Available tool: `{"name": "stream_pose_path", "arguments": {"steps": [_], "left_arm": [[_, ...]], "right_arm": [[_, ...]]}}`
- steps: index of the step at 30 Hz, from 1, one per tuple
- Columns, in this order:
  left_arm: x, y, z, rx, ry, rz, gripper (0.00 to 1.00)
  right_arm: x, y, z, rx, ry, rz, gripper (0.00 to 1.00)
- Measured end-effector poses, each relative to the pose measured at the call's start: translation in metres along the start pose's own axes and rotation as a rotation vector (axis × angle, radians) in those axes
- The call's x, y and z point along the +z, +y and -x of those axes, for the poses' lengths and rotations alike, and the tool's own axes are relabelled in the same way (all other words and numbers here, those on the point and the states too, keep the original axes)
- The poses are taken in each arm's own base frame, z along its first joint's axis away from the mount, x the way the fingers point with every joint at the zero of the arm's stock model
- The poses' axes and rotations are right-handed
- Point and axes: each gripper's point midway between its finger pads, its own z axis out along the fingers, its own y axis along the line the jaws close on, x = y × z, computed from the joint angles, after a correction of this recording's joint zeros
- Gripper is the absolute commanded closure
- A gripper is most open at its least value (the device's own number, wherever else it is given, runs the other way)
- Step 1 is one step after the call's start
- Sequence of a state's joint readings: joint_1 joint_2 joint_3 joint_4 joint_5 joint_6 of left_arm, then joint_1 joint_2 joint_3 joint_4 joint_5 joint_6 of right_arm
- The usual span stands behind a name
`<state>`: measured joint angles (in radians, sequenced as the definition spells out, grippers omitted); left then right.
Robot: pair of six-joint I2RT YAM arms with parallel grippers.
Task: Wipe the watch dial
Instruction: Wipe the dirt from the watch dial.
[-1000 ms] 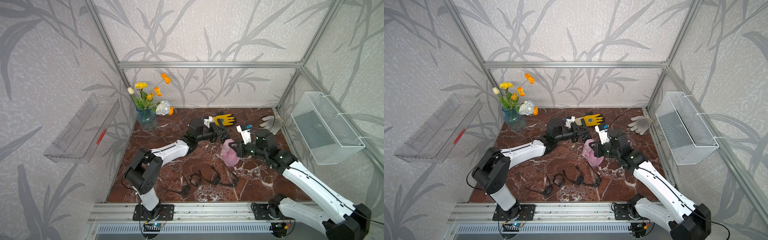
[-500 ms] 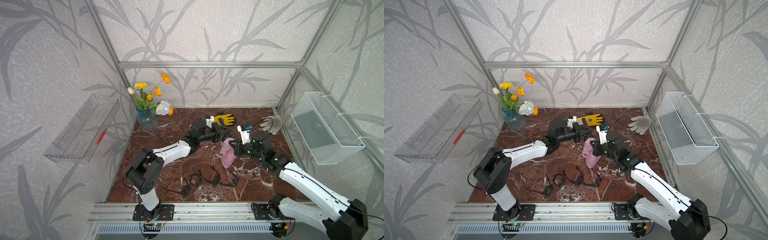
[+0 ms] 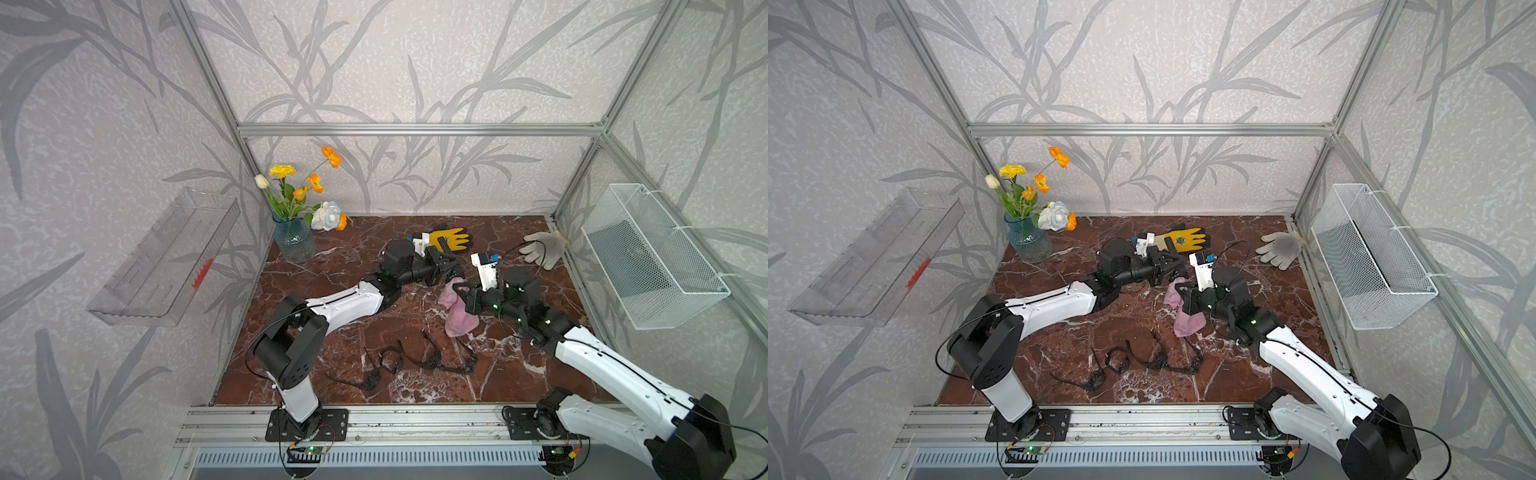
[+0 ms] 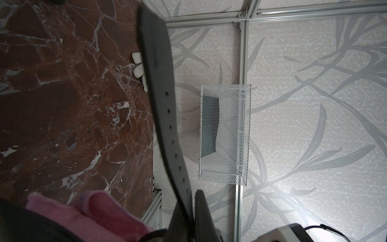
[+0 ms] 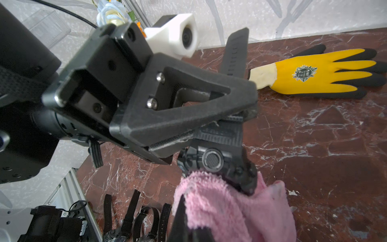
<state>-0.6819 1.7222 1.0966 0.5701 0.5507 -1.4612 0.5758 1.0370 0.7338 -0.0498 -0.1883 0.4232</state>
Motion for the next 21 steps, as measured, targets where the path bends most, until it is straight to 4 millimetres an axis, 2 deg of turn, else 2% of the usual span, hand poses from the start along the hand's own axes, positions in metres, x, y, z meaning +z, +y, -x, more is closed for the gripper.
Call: {"name": "stream_pose_path", "arguments": {"steps": [9, 14, 17, 21], "left_arm": [[-0.002, 0.009, -0.003, -0.008, -0.008, 0.015, 1.0], [-0.006, 0.003, -0.014, -0.008, 0.018, 0.003, 1.0], [-0.008, -0.002, -0.016, -0.003, 0.021, -0.006, 1.0], [-0.008, -0.004, -0.016, -0.002, 0.021, -0.009, 1.0]], "right_arm": [[-0.014, -0.043, -0.001, 0.05, -0.038, -0.256, 1.0], [-0.021, -0.06, -0.005, 0.064, -0.033, -0.348, 1.0], [-0.025, -0.06, -0.006, 0.061, -0.034, -0.35, 1.0], [-0.03, -0.043, -0.007, 0.053, -0.038, -0.253, 1.0]]}}
